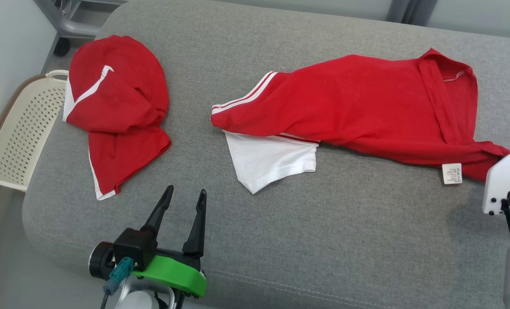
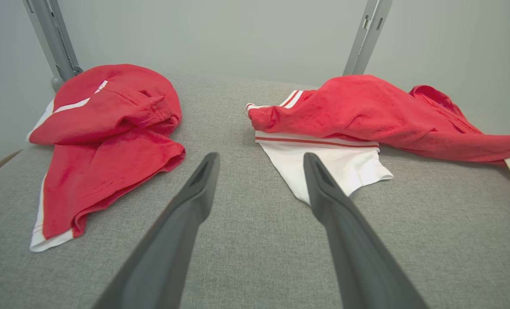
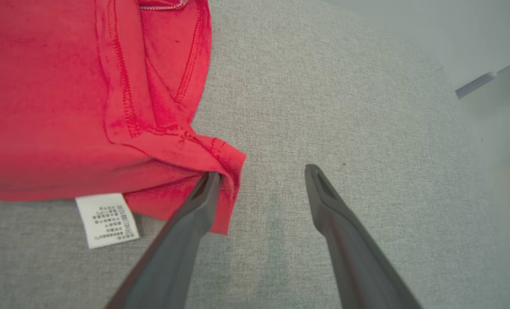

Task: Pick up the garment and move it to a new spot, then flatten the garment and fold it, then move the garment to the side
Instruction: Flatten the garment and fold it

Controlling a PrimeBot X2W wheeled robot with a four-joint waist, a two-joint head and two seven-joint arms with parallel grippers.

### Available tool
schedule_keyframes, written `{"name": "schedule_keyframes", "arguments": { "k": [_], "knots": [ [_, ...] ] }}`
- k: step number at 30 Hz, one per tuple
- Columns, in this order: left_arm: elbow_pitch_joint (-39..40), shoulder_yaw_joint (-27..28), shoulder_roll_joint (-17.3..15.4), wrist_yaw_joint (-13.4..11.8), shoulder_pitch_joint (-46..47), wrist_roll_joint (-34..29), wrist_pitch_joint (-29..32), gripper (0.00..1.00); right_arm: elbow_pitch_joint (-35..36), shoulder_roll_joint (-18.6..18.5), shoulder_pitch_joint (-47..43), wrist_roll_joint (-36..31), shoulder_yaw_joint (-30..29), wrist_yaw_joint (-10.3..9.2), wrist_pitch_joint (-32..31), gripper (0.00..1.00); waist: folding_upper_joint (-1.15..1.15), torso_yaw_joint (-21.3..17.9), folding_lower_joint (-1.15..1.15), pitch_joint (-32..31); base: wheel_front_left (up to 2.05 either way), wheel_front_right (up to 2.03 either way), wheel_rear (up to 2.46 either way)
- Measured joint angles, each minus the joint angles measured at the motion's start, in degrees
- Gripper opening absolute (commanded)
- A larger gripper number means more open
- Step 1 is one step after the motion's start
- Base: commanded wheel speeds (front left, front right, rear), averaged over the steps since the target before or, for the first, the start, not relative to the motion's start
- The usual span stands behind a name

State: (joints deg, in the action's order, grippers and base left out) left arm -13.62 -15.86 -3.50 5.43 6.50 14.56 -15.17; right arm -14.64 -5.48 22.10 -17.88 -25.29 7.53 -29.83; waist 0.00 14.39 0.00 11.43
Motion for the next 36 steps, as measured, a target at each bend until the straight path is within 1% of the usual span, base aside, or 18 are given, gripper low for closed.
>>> {"name": "schedule_keyframes", "arguments": {
  "k": [2, 4, 8, 10, 12, 16, 21, 24, 27, 36],
  "knots": [
    [0.00, -0.19, 0.01, 0.00, 0.03, -0.01, 0.00, 1.00, -0.87, 0.05, 0.65, -0.62, 0.14, 0.00, 1.75, 1.00, 0.00, -0.22, 0.00, 0.10, 0.00, 0.00, 0.00],
    [0.00, -0.26, 0.01, 0.00, 0.08, -0.02, 0.00, 1.00, -2.49, 0.66, 0.88, 0.01, 0.73, 0.00, 1.91, 1.00, 0.00, -0.38, 0.00, 0.20, 0.00, 0.00, 0.00],
    [0.01, -0.31, 0.03, -0.15, 0.21, -0.02, 0.00, 1.00, -4.05, 1.43, 0.87, 1.81, 3.63, 0.01, -2.13, 1.00, 0.00, -0.63, 0.00, 0.22, 0.00, 0.00, 0.00],
    [-0.04, -0.30, 0.04, -0.31, 0.21, -0.01, 0.00, 1.00, -2.29, 0.32, 0.36, 0.56, 3.70, 0.01, -5.04, 1.00, 0.00, -0.63, 0.00, 0.04, 0.00, 0.00, 0.00],
    [-0.08, -0.27, 0.05, -0.40, 0.21, 0.00, 0.00, 1.00, -0.23, -0.33, 0.08, -0.23, 2.82, 0.00, -5.61, 1.00, 0.00, -0.59, 0.00, -0.16, 0.00, 0.00, 0.00],
    [-0.12, -0.27, 0.09, -0.44, 0.21, 0.03, 0.00, 1.00, 2.98, -0.94, 0.59, -1.48, -0.71, 0.00, -3.44, 1.00, 0.00, -0.60, 0.00, -0.41, 0.00, 0.00, 0.00],
    [-0.25, -0.29, 0.14, -0.47, 0.21, 0.20, 0.00, 1.00, 3.54, -0.79, 0.80, -2.45, -2.66, 0.00, -3.33, 1.00, 0.00, -0.75, 0.00, -0.74, 0.00, 0.00, 0.00],
    [-0.30, -0.32, 0.20, -0.47, 0.21, 0.32, 0.00, 1.00, 3.43, -0.59, 1.20, -1.67, -3.05, 0.00, -2.79, 1.00, 0.00, -0.89, 0.00, -1.01, 0.00, 0.00, 0.00],
    [-0.34, -0.24, 0.24, -0.48, 0.20, 0.37, 0.00, 1.00, 2.85, -0.64, 2.13, -0.44, -1.11, 0.00, -3.22, 1.00, 0.00, -1.13, 0.00, -1.26, 0.00, 0.00, 0.00],
    [-0.18, -0.24, 0.32, -0.66, 0.18, 0.40, 0.00, 1.00, 1.93, 0.91, 7.04, 1.71, 10.66, 0.00, -9.16, 1.00, 0.00, -1.71, 0.00, -0.86, 0.00, 0.00, 0.00]
  ]
}}
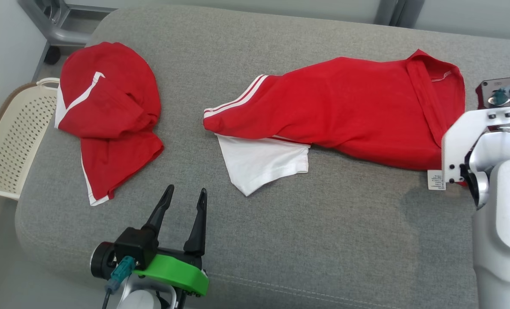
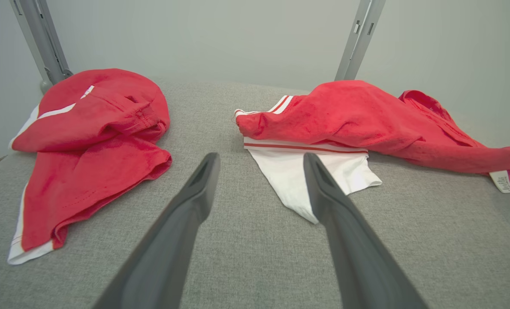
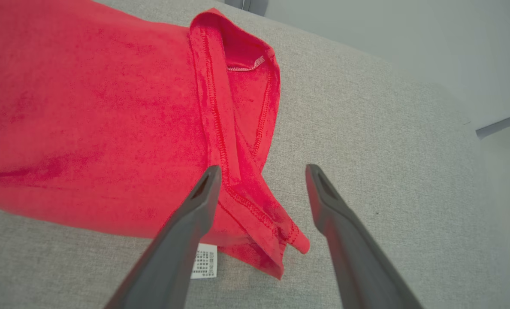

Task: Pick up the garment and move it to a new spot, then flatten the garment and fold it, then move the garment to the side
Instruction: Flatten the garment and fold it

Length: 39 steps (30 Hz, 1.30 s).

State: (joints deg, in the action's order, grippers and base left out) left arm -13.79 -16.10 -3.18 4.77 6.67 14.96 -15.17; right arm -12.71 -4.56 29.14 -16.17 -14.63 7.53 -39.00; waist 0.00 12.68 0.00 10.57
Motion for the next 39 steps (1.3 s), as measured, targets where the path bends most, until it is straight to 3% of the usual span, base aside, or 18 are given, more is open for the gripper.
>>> {"name": "schedule_keyframes", "arguments": {
  "k": [10, 20, 21, 22, 23, 24, 39],
  "knots": [
    [-0.14, -1.13, 0.19, 0.27, 1.09, 0.92, 0.00, 1.00, -6.22, -2.31, 1.75, -4.75, 4.56, 0.01, -3.61, 1.00, 0.00, 2.06, 0.00, 2.42, 0.00, 0.00, 0.00],
    [-0.14, -1.69, 0.24, 0.20, 1.37, 1.57, 0.00, 1.00, -9.90, -4.55, 1.69, -7.08, 5.46, 0.01, -2.15, 1.00, 0.00, 3.81, 0.00, 4.32, 0.00, 0.00, 0.00],
    [-0.12, -1.76, 0.24, 0.19, 1.41, 1.60, 0.00, 1.00, -9.94, -4.74, 1.69, -7.39, 5.22, 0.01, -1.78, 0.79, 0.00, 3.87, 0.00, 4.45, 0.00, 0.00, 0.00],
    [-0.09, -1.87, 0.24, 0.18, 1.46, 1.68, 0.00, 1.00, -9.94, -4.72, 1.69, -7.76, 4.82, 0.01, -1.41, 0.44, 0.00, 3.92, 0.00, 4.56, 0.00, 0.00, 0.00],
    [-0.09, -1.99, 0.25, 0.16, 1.55, 1.72, 0.00, 1.00, -9.88, -4.64, 1.69, -8.14, 4.43, 0.01, -1.04, 0.18, 0.00, 3.95, 0.00, 4.66, 0.00, 0.00, 0.00],
    [-0.09, -2.08, 0.26, 0.14, 1.61, 1.72, 0.00, 1.00, -9.69, -4.37, 1.69, -8.43, 3.83, 0.01, -0.47, 0.01, 0.00, 3.95, 0.00, 4.73, 0.00, 0.00, 0.00],
    [-0.54, -1.96, 0.29, 0.03, 1.81, 1.04, 0.00, 1.00, -8.16, -0.68, 1.22, -9.25, -11.13, 0.01, 5.16, 0.00, 0.00, 2.36, 0.00, 4.71, 0.00, 0.00, 0.00]
  ]
}}
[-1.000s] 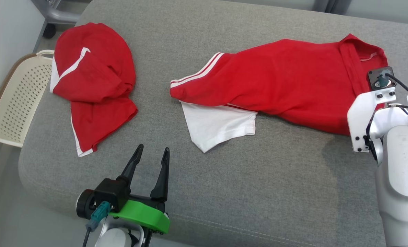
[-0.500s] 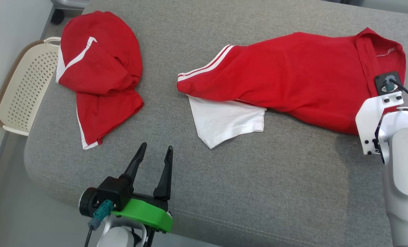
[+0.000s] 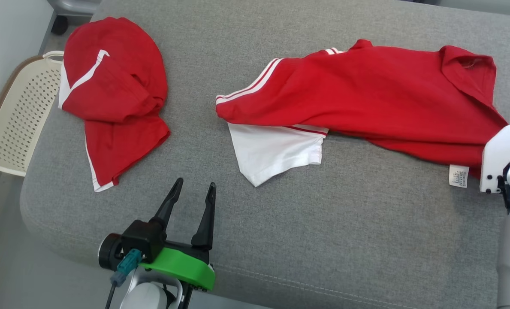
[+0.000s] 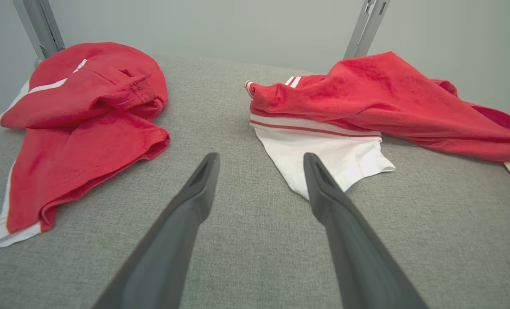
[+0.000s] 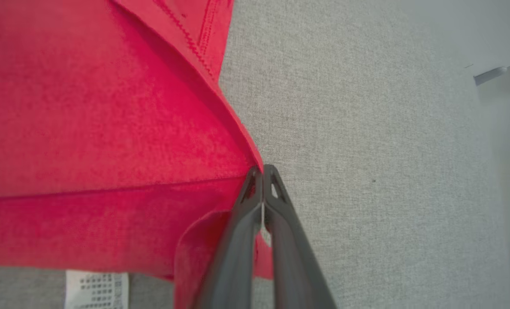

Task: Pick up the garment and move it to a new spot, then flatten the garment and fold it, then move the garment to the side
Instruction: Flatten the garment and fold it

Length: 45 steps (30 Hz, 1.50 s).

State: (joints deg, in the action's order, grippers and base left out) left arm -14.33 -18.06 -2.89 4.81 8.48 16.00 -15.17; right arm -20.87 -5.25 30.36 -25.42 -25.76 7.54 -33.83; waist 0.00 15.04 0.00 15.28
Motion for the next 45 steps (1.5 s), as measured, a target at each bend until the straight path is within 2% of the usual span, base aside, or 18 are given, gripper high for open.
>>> {"name": "schedule_keyframes", "arguments": {
  "k": [9, 12, 13, 14, 15, 21, 25, 29, 31, 38, 41, 45],
  "knots": [
    [0.01, 0.40, -0.07, 0.53, 1.04, -0.94, 0.00, 1.00, -3.96, 1.69, 6.30, -0.13, -11.65, 0.00, 5.77, 0.00, 0.00, -0.37, 0.00, 1.72, 0.00, 0.00, 0.00],
    [-0.05, 0.40, -0.10, 0.74, 1.35, -1.10, 0.00, 1.00, -5.63, 1.94, 8.90, -2.13, -14.40, 0.00, 7.43, 0.00, 0.00, -0.06, 0.00, 2.30, 0.00, 0.00, 0.00],
    [-0.13, 0.37, -0.10, 0.76, 1.52, -1.11, 0.00, 1.00, -6.33, 1.91, 9.56, -2.89, -15.15, 0.00, 7.90, 0.11, 0.00, 0.11, 0.00, 2.45, 0.00, 0.00, 0.00],
    [-0.16, 0.41, -0.10, 0.80, 1.60, -1.19, 0.00, 1.00, -6.95, 1.96, 10.17, -3.54, -16.13, 0.00, 8.32, 0.60, 0.00, 0.31, 0.00, 2.60, 0.00, 0.00, 0.00],
    [-0.23, 0.42, -0.11, 0.80, 1.61, -1.26, 0.00, 1.00, -7.49, 2.12, 10.88, -3.85, -17.28, 0.00, 8.88, 1.00, 0.00, 0.48, 0.00, 2.76, 0.00, 0.00, 0.00],
    [-0.20, 1.00, -0.11, 0.78, 1.68, -1.27, 0.00, 1.00, -10.50, 2.16, 13.48, -6.51, -20.49, 0.00, 10.94, 1.00, 0.00, 1.49, 0.00, 3.11, 0.00, 0.00, 0.00],
    [0.46, 2.16, -0.09, 0.46, 1.64, -1.26, 0.00, 1.00, -11.15, 2.20, 14.57, -4.47, -20.98, 0.00, 14.33, 1.00, 0.00, 1.32, 0.00, 2.31, 0.00, 0.00, 0.00],
    [1.22, 4.10, -0.18, 0.07, 1.44, -1.26, 0.00, 1.00, -12.77, 2.41, 15.38, 5.68, -18.94, -0.01, 19.68, 1.00, 0.00, 0.22, 0.00, 0.84, 0.00, 0.00, 0.00],
    [1.38, 4.47, -0.32, -0.03, 1.42, -1.32, 0.00, 1.00, -13.00, 2.36, 15.33, 7.91, -18.06, -0.01, 20.50, 1.00, 0.00, -0.08, 0.00, 0.48, 0.00, 0.00, 0.00],
    [2.83, 8.02, -0.90, -1.02, 0.49, -1.09, 0.00, 1.00, -12.84, 2.37, 10.14, 23.27, -9.23, -0.03, 25.83, 1.00, 0.00, -2.22, 0.00, -2.53, 0.00, 0.00, 0.00],
    [3.23, 9.53, -1.36, -1.80, 0.24, -1.07, 0.00, 1.00, -11.39, 2.38, 6.95, 31.03, -2.86, -0.04, 27.83, 1.00, 0.00, -3.03, 0.00, -4.07, 0.00, 0.00, 0.00],
    [3.55, 11.51, -1.53, -2.67, -1.04, -0.32, 0.00, 1.00, -7.75, 2.35, 1.20, 35.96, 1.58, -0.07, 31.66, 1.00, 0.00, -4.10, 0.00, -6.22, 0.00, 0.00, 0.00]
  ]
}}
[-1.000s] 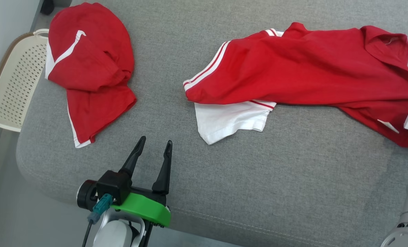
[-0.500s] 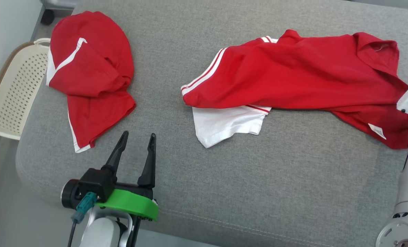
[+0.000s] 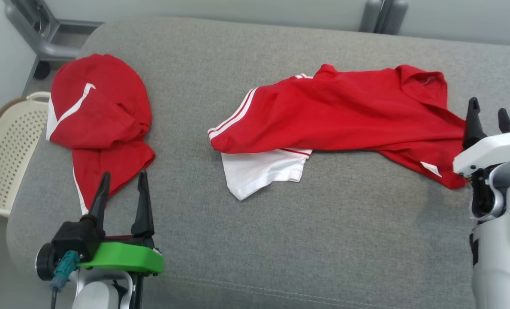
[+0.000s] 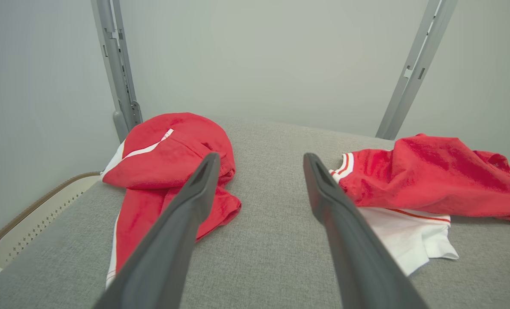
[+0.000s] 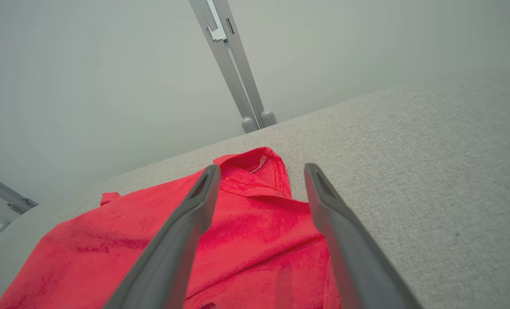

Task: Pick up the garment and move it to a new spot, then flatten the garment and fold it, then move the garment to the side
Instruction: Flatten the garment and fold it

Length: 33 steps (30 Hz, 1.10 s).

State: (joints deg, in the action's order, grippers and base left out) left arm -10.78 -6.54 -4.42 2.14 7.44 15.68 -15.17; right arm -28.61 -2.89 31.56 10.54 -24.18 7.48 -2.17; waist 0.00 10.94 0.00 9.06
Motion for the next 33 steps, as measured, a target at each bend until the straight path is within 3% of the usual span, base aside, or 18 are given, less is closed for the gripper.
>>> {"name": "schedule_keyframes", "arguments": {
  "k": [4, 12, 33],
  "knots": [
    [-0.56, 1.23, -0.20, -0.40, -1.15, 1.27, 0.04, 1.00, 4.39, 0.22, -4.46, 3.69, 6.51, 0.07, 4.80, 1.00, 0.00, -1.08, 0.00, -2.02, 0.00, 0.00, 0.00],
    [-1.38, 1.77, -0.89, -1.14, -3.84, 2.30, 1.87, 1.00, 9.93, 0.11, -13.40, 3.77, 13.08, 0.01, 8.33, 1.00, 0.00, -3.08, 0.00, -5.52, 0.00, 0.00, 0.00],
    [-2.69, -0.69, -3.34, -1.66, -8.84, 0.04, 1.56, 1.00, 15.11, 0.10, -27.81, 6.82, 18.53, 0.01, 12.01, 1.00, 0.00, -5.25, 0.00, -9.49, 0.00, 0.00, 0.00]
  ]
}}
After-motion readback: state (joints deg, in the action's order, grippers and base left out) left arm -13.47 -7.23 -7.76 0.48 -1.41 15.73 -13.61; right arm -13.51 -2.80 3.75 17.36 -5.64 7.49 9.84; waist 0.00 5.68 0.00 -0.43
